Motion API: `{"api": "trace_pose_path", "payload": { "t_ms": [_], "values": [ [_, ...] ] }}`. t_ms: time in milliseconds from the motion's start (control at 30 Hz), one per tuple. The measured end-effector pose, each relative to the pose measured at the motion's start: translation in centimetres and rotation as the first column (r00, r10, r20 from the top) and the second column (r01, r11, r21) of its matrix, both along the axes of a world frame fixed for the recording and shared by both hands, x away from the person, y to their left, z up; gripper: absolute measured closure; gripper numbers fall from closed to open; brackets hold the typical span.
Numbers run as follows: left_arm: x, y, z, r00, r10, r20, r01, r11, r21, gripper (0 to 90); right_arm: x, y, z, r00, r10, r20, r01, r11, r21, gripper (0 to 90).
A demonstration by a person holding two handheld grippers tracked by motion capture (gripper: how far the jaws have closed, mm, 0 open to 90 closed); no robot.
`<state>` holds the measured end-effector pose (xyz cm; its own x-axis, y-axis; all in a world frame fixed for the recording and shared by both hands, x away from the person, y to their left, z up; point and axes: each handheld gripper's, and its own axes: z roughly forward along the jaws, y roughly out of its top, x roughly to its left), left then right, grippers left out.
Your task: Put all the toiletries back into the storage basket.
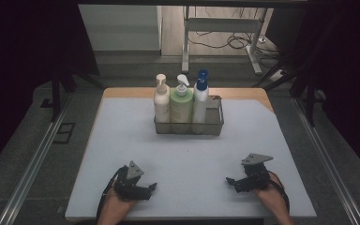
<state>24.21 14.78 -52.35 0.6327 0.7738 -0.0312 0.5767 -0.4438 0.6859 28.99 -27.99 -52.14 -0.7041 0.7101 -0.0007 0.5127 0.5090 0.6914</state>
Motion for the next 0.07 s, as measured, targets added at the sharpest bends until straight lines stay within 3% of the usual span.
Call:
{"api": "trace_pose_path", "payload": {
  "t_ms": [67],
  "values": [
    [0.02, 0.02, 0.02, 1.0000, -0.001, 0.000, 0.001, 1.0000, 0.003, 12.2, -0.03, 0.01, -0.03, 1.0000, -0.002, 0.000, 0.002, 1.000, 0.001, 0.3]
  ]
}}
